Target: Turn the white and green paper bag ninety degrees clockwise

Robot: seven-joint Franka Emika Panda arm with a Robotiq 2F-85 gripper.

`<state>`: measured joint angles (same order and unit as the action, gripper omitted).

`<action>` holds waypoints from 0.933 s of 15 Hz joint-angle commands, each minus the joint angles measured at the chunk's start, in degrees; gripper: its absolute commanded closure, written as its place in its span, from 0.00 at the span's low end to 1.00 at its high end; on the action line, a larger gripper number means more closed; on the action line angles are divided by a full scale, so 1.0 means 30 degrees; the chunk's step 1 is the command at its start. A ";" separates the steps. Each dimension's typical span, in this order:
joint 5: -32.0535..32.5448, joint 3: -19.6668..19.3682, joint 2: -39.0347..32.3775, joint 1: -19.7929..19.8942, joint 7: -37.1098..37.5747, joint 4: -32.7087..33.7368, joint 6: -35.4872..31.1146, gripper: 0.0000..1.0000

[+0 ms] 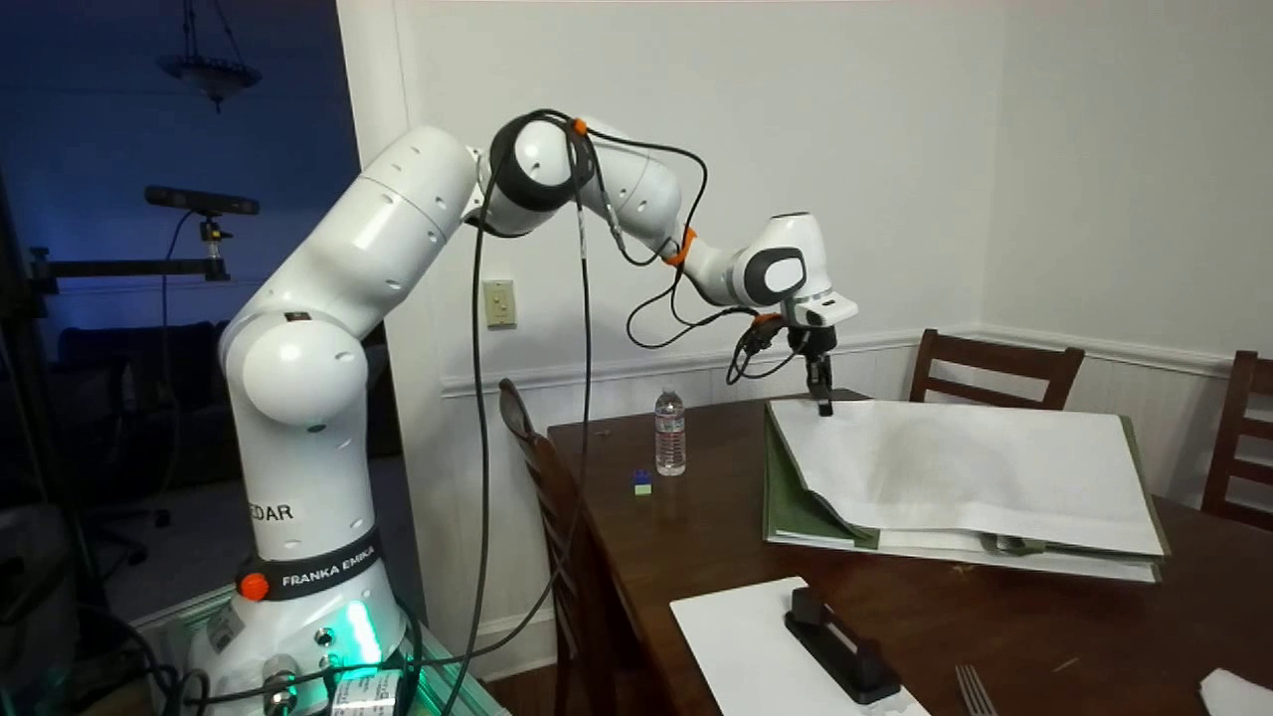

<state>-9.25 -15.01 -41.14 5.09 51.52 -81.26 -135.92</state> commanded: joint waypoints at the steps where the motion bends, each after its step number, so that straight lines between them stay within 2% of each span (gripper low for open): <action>1: 0.0074 0.0387 0.0014 0.0319 0.0472 0.0359 0.0249 0.97; 8: -0.0233 0.0524 -0.0397 0.0439 0.1332 0.1109 0.0201 0.99; 10: -0.0787 0.0535 -0.1389 0.0270 0.3291 0.2372 -0.0335 0.99; 14: -0.0259 0.0073 -0.3942 -0.0232 0.8629 0.6491 0.0706 0.99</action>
<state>-10.19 -13.95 -45.90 4.83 67.17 -73.14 -136.04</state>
